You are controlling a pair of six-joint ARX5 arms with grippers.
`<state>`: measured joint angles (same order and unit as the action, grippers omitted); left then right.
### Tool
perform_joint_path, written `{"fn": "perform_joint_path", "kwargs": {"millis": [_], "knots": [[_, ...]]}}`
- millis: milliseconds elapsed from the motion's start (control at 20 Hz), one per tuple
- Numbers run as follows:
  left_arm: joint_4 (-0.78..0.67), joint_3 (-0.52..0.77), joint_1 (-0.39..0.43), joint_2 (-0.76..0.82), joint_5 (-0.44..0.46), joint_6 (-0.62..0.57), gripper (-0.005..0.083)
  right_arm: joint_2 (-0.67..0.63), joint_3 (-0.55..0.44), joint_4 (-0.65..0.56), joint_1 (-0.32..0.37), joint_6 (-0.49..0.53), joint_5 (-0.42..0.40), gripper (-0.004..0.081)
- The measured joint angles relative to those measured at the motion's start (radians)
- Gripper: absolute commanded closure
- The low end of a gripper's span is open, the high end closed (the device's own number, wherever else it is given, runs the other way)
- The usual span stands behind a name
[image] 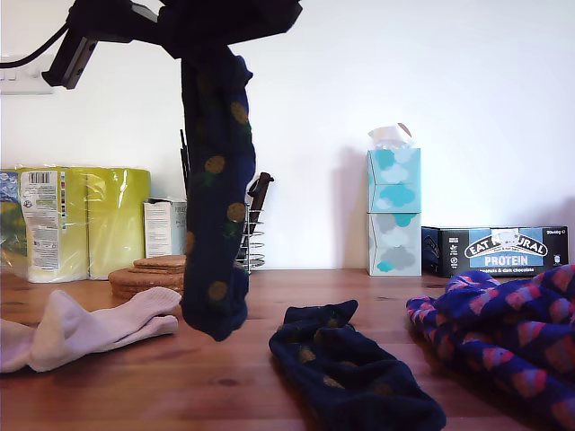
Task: Pair up the socks based on colour and pattern, by placing each sock on top of its pair
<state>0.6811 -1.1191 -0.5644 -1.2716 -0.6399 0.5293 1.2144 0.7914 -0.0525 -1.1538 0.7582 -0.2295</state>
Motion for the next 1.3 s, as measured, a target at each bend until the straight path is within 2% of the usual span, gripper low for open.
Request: {"fn": "perform_joint_path", "kwargs": {"millis": [200, 300, 600, 650, 800, 850, 900, 1050, 1200, 1250, 1300], "knots": [[0.000, 0.000, -0.014, 0.000, -0.002, 0.000, 0.0797, 0.000, 0.000, 0.000, 0.000, 0.021, -0.041, 0.0650], [0.001, 0.000, -0.016, 0.000, -0.002, 0.000, 0.0797, 0.000, 0.000, -0.001, 0.000, 0.028, -0.053, 0.0788], [0.003, 0.000, -0.016, 0.000, -0.002, -0.008, 0.0793, 0.000, 0.000, -0.007, 0.000, 0.029, -0.066, 0.0782], [0.002, 0.000, -0.016, 0.000, -0.002, -0.013, 0.0742, 0.000, 0.000, -0.007, 0.000, 0.029, -0.066, 0.0782], [-0.002, 0.000, -0.016, 0.000, -0.002, -0.034, 0.0384, 0.000, 0.000, -0.006, 0.000, 0.028, -0.066, 0.0782], [-0.008, 0.000, -0.016, 0.000, -0.002, -0.049, 0.0317, 0.000, 0.000, -0.005, 0.000, 0.028, -0.067, 0.0782], [-0.016, 0.000, -0.014, 0.000, -0.002, -0.068, 0.0301, 0.000, 0.000, -0.005, 0.000, 0.025, -0.068, 0.0782], [-0.037, 0.000, 0.021, 0.000, 0.003, -0.110, 0.0302, 0.000, 0.000, 0.001, 0.000, 0.004, -0.074, 0.0782], [-0.042, 0.000, 0.089, 0.000, 0.005, -0.164, 0.0352, 0.000, 0.000, 0.002, 0.000, 0.002, -0.095, 0.0782], [-0.043, 0.000, 0.109, 0.000, 0.006, -0.182, 0.0400, 0.000, 0.000, 0.002, 0.000, -0.002, -0.095, 0.0782], [-0.047, 0.000, 0.135, 0.000, 0.006, -0.203, 0.0503, 0.000, 0.000, 0.002, 0.000, -0.012, -0.095, 0.0782]]}}
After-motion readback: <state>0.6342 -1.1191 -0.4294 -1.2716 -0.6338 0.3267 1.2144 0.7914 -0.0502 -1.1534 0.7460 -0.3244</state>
